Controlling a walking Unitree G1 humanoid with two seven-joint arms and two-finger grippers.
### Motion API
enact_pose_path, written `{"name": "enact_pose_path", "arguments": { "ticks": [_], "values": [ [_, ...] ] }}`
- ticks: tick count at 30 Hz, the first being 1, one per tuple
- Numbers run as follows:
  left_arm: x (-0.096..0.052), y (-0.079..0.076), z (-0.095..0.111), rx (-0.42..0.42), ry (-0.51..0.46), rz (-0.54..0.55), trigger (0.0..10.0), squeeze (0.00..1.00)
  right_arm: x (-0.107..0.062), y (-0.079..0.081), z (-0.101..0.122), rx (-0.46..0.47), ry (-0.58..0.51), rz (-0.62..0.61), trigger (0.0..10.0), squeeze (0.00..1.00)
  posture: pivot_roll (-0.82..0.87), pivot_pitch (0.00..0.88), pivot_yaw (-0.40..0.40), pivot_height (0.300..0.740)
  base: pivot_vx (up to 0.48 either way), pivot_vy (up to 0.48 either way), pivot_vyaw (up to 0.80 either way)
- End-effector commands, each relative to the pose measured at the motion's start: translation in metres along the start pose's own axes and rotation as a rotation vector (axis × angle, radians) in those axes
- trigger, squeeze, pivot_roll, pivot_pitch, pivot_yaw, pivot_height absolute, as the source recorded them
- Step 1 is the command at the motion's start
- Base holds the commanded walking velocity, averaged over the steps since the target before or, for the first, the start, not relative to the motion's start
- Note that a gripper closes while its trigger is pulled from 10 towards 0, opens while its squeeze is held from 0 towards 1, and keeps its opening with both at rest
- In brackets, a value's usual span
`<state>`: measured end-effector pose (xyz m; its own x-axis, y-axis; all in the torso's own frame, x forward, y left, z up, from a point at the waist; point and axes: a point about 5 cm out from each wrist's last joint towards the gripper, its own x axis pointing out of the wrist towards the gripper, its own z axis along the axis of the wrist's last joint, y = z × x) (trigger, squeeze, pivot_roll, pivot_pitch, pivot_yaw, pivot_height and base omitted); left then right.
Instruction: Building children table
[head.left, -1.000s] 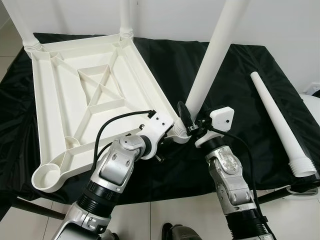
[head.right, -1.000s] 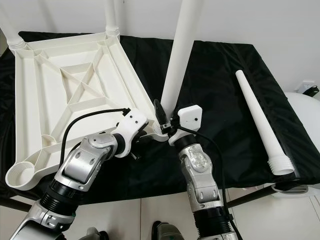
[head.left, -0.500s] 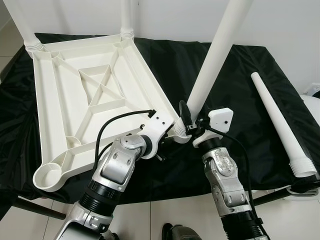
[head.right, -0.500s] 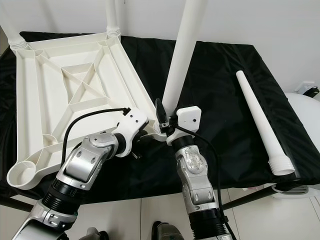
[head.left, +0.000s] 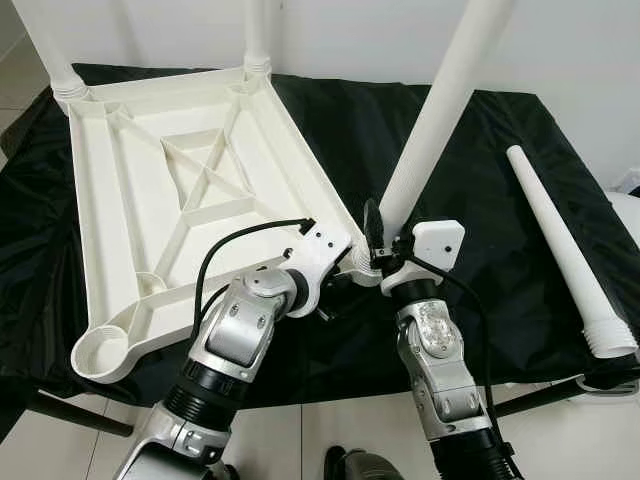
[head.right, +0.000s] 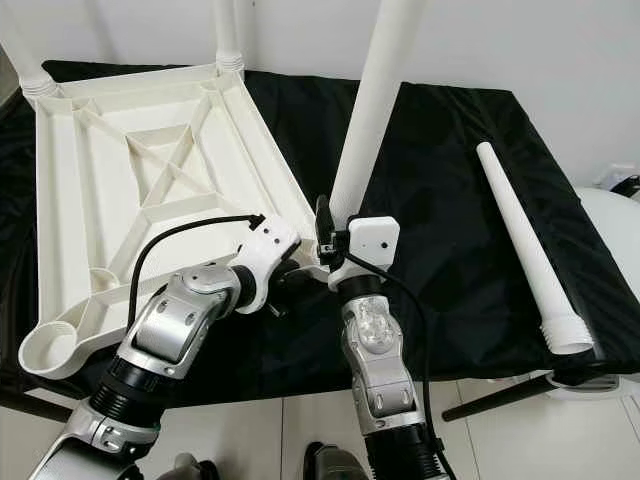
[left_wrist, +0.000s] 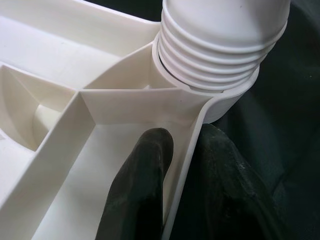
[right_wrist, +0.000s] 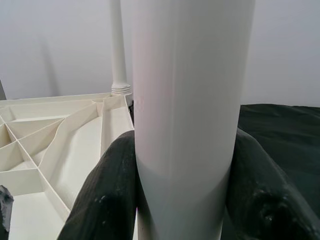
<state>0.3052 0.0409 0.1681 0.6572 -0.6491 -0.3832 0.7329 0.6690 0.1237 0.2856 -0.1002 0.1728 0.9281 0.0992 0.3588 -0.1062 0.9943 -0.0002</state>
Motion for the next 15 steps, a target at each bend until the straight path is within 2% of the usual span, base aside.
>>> {"name": "enact_pose_path", "arguments": {
  "ticks": [1, 15],
  "values": [
    [-0.0068, 0.0111, 0.0249, 0.025, -0.104, 0.160, 10.0, 0.00, -0.0357, -0.0231, -0.0643, -0.054, 0.363, -0.129, 10.0, 0.00, -0.05, 0.165, -0.033, 0.740, 0.000, 0.000, 0.00],
    [-0.0065, 0.0103, 0.0276, 0.027, -0.107, 0.156, 10.0, 0.00, -0.0330, -0.0143, -0.0631, -0.040, 0.363, -0.226, 10.0, 0.00, -0.04, 0.166, -0.031, 0.740, 0.000, 0.000, 0.00]
  ]
}}
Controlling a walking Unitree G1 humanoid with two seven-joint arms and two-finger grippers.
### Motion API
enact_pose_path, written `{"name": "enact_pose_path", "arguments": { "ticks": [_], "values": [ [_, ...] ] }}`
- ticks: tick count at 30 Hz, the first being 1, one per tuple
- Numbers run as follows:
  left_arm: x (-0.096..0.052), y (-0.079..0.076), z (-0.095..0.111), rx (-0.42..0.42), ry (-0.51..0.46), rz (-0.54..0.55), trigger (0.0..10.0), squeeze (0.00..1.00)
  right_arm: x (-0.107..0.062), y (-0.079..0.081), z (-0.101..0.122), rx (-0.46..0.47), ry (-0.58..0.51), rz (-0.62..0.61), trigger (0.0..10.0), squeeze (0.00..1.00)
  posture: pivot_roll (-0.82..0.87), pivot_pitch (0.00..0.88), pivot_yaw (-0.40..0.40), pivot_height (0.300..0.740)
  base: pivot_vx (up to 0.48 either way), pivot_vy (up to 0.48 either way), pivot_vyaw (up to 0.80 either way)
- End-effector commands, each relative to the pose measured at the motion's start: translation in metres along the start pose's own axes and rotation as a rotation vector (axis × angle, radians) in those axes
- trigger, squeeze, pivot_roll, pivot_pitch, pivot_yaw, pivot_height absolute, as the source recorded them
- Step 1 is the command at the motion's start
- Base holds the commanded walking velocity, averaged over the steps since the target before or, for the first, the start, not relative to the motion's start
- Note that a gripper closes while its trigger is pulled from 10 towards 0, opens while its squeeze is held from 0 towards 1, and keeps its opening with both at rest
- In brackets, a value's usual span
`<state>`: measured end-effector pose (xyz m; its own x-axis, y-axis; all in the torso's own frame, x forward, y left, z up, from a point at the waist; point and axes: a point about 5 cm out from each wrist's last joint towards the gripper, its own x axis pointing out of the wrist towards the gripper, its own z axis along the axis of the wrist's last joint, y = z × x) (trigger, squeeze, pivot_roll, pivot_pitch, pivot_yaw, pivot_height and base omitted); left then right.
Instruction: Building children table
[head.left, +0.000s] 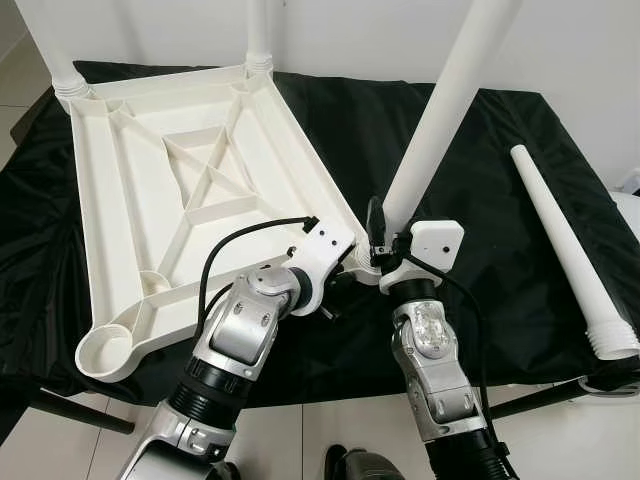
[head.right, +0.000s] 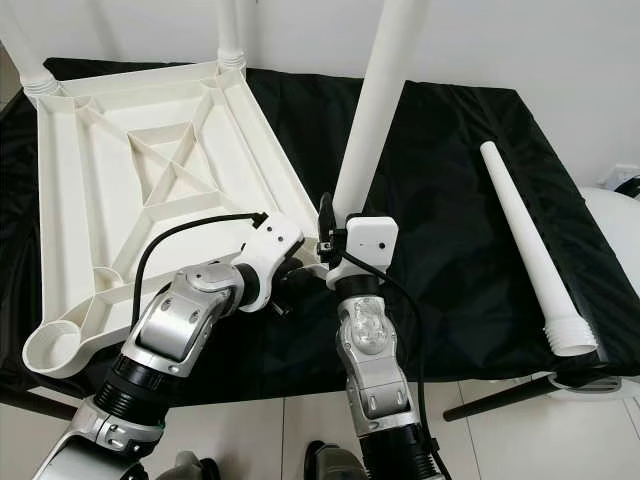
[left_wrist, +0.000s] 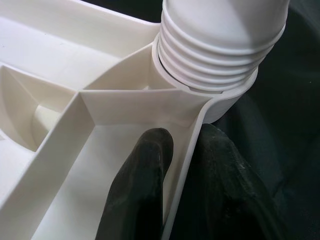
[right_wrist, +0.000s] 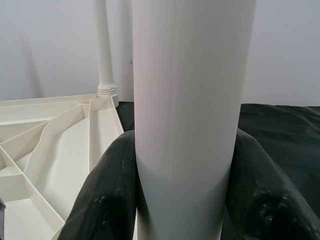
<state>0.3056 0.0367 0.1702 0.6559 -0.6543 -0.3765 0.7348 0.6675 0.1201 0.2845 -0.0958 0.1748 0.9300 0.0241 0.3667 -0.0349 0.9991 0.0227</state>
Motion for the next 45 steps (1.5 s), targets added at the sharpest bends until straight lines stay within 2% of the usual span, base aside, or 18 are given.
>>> {"name": "enact_pose_path", "arguments": {
  "ticks": [1, 2, 15, 20, 27, 45],
  "values": [
    [-0.009, 0.012, 0.024, 0.030, -0.099, 0.160, 10.0, 0.00, -0.032, -0.021, -0.065, -0.050, 0.370, -0.151, 10.0, 0.00, -0.04, 0.166, -0.031, 0.740, 0.000, 0.000, 0.00],
    [-0.009, 0.013, 0.025, 0.030, -0.100, 0.160, 10.0, 0.00, -0.031, -0.022, -0.065, -0.052, 0.371, -0.184, 10.0, 0.00, -0.04, 0.169, -0.029, 0.740, 0.000, 0.000, 0.00],
    [-0.010, 0.014, 0.025, 0.032, -0.099, 0.162, 10.0, 0.00, -0.031, -0.023, -0.068, -0.044, 0.392, -0.220, 10.0, 0.00, -0.04, 0.170, -0.025, 0.740, 0.000, 0.000, 0.00],
    [-0.010, 0.014, 0.027, 0.036, -0.100, 0.158, 10.0, 0.00, -0.032, -0.024, -0.066, -0.073, 0.387, -0.279, 10.0, 0.00, -0.04, 0.165, -0.018, 0.740, 0.000, 0.000, 0.00],
    [-0.010, 0.014, 0.027, 0.037, -0.099, 0.156, 10.0, 0.00, -0.029, -0.024, -0.062, -0.078, 0.363, -0.283, 10.0, 0.00, -0.04, 0.165, -0.018, 0.740, 0.000, 0.000, 0.00],
    [-0.010, 0.012, 0.026, 0.037, -0.099, 0.146, 10.0, 0.00, -0.026, -0.034, -0.053, -0.005, 0.323, -0.388, 10.0, 0.00, -0.04, 0.151, -0.015, 0.740, 0.000, 0.000, 0.00]
  ]
}}
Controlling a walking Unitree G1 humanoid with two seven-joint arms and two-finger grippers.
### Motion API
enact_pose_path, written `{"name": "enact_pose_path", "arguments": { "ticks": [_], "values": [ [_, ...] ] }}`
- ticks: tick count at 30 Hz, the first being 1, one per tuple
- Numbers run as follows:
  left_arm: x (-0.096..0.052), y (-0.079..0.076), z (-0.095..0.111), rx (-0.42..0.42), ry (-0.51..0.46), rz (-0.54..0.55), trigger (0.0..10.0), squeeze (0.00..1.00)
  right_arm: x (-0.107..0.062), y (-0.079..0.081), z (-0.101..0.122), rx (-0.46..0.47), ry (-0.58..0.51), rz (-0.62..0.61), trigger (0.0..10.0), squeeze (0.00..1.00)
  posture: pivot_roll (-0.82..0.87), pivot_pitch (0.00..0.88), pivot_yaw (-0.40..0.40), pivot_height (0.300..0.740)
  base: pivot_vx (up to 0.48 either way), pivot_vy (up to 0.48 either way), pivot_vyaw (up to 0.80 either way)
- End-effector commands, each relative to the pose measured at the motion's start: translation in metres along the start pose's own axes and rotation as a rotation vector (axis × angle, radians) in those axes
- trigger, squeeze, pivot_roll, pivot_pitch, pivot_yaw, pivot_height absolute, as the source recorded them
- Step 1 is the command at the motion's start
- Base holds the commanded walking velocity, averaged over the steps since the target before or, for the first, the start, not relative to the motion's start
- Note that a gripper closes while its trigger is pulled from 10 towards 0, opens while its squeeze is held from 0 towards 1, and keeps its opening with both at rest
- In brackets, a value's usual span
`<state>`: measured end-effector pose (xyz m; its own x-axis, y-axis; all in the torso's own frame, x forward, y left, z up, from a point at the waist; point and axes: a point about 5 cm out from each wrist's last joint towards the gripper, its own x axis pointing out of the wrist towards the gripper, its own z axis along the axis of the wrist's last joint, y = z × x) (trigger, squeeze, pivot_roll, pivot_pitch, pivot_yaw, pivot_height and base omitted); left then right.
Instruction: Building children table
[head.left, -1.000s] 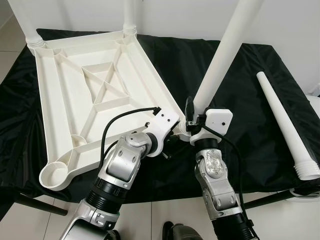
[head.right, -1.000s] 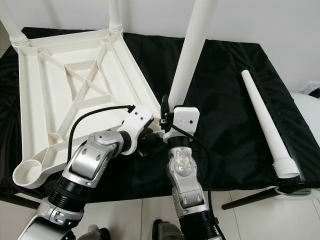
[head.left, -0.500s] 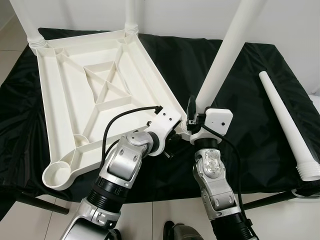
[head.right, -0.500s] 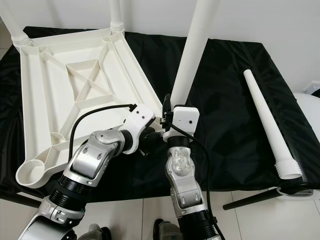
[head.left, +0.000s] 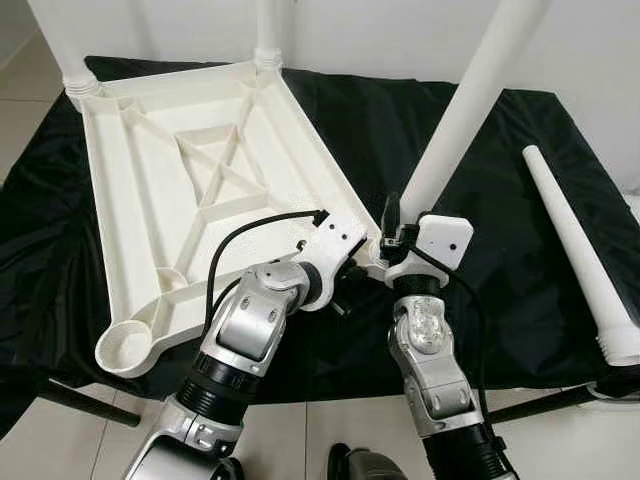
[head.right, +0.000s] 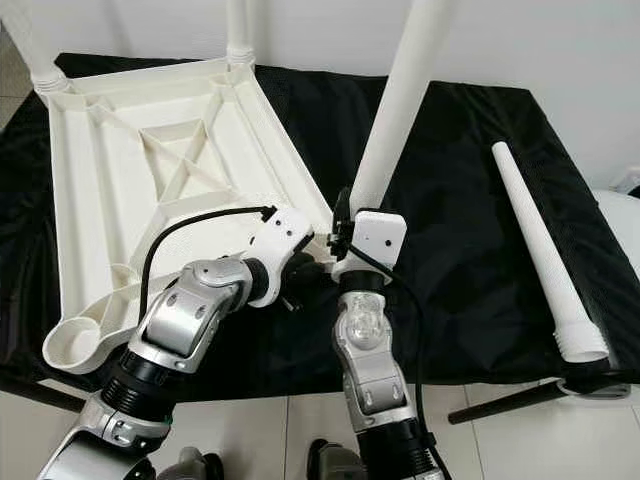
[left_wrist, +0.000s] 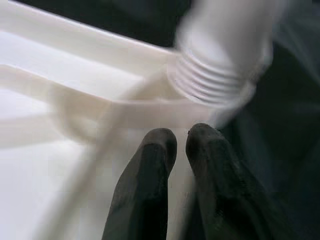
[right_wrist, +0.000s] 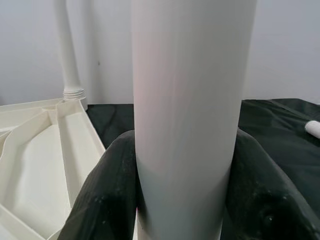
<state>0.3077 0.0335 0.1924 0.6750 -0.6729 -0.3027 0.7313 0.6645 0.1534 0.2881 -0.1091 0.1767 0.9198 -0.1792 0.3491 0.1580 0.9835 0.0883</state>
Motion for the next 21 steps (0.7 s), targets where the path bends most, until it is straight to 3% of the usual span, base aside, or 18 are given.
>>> {"name": "enact_pose_path", "arguments": {
  "ticks": [1, 21],
  "values": [
    [-0.0043, 0.0102, 0.0046, 0.009, -0.020, 0.133, 10.0, 0.00, -0.0242, -0.0263, -0.0540, -0.027, 0.313, -0.187, 10.0, 0.00, -0.04, 0.153, -0.015, 0.740, 0.000, 0.000, 0.00],
    [-0.0051, 0.0094, 0.0049, 0.005, -0.019, 0.134, 10.0, 0.00, -0.0235, -0.0282, -0.0528, -0.012, 0.308, -0.209, 10.0, 0.00, -0.04, 0.160, -0.012, 0.740, 0.000, 0.000, 0.00]
  ]
}}
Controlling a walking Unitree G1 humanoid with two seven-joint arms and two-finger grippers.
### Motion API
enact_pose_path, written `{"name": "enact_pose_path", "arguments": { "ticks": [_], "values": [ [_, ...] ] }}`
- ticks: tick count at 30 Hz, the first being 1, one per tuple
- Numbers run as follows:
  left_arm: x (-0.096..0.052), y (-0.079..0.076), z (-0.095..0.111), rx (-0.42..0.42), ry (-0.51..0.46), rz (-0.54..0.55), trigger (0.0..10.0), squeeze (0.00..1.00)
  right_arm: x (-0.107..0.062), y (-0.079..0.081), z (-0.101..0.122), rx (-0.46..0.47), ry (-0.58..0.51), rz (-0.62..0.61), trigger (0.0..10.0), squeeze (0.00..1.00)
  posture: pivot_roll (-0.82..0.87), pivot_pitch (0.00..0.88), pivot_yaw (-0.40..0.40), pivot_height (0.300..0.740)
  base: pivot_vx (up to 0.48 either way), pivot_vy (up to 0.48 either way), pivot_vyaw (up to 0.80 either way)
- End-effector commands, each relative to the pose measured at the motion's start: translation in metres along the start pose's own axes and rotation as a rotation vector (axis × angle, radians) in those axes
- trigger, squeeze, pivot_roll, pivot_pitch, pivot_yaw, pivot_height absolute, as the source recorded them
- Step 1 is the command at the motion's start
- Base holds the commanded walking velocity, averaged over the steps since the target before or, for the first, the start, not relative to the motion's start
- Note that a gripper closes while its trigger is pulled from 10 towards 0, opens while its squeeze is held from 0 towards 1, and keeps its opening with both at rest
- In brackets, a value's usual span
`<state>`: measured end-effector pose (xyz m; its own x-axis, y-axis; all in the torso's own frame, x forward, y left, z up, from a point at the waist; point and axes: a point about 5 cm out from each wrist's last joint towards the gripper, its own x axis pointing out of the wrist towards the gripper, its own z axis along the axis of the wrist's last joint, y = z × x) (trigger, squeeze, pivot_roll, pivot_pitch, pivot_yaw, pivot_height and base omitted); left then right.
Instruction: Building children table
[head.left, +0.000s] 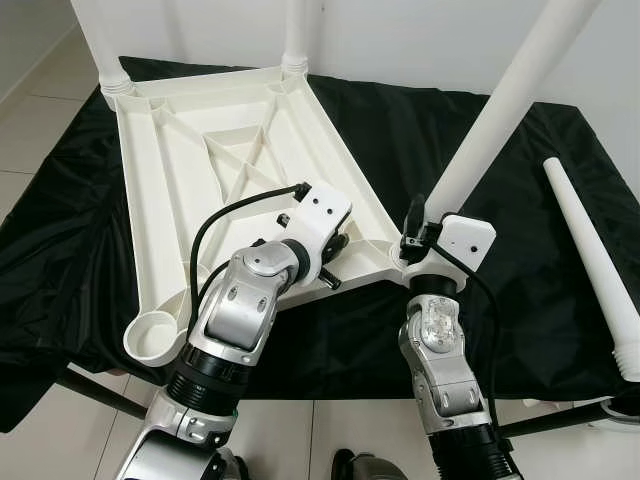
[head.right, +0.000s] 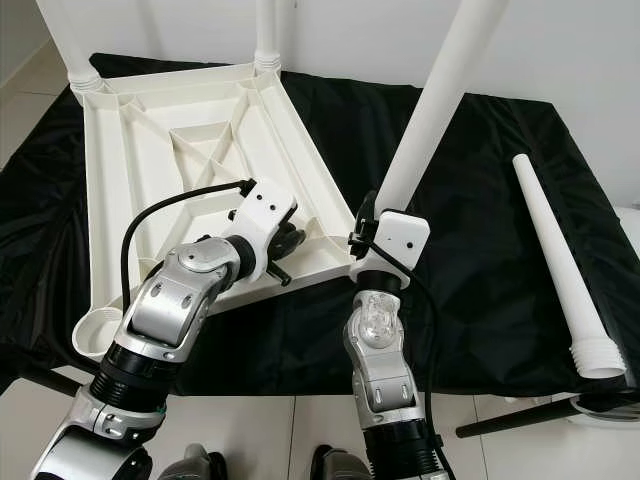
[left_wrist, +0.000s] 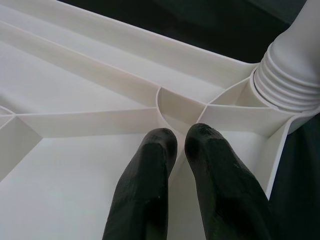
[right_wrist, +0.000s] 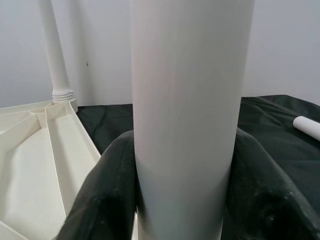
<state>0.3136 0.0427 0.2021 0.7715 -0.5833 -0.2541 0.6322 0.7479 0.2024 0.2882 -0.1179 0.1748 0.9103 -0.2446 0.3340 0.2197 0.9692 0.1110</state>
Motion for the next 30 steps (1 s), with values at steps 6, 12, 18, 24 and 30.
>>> {"name": "enact_pose_path", "arguments": {
  "ticks": [6, 12, 18, 24, 30],
  "values": [
    [0.000, -0.003, -0.002, -0.007, 0.009, -0.002, 10.0, 0.00, -0.022, -0.021, -0.050, -0.016, 0.289, -0.142, 10.0, 1.00, -0.04, 0.160, -0.011, 0.740, 0.000, 0.000, 0.00],
    [0.000, -0.003, -0.002, -0.008, 0.010, -0.005, 10.0, 0.00, -0.021, -0.017, -0.046, -0.010, 0.266, -0.123, 10.0, 1.00, -0.04, 0.159, -0.014, 0.740, 0.000, 0.000, 0.00],
    [0.000, -0.003, -0.002, -0.010, 0.011, -0.006, 10.0, 0.00, -0.018, -0.009, -0.040, 0.011, 0.234, -0.047, 10.0, 0.00, -0.04, 0.159, -0.016, 0.740, 0.000, 0.000, 0.00],
    [-0.001, -0.006, -0.004, 0.013, 0.013, -0.038, 10.0, 0.00, -0.014, -0.003, -0.029, 0.068, 0.188, 0.117, 10.0, 0.00, -0.05, 0.160, -0.018, 0.740, 0.000, 0.000, 0.00],
    [-0.005, -0.010, -0.008, 0.060, 0.011, -0.091, 10.0, 0.00, -0.014, -0.009, -0.017, 0.076, 0.114, 0.294, 10.0, 0.00, -0.05, 0.156, -0.016, 0.740, 0.000, 0.000, 0.00]
  ]
}}
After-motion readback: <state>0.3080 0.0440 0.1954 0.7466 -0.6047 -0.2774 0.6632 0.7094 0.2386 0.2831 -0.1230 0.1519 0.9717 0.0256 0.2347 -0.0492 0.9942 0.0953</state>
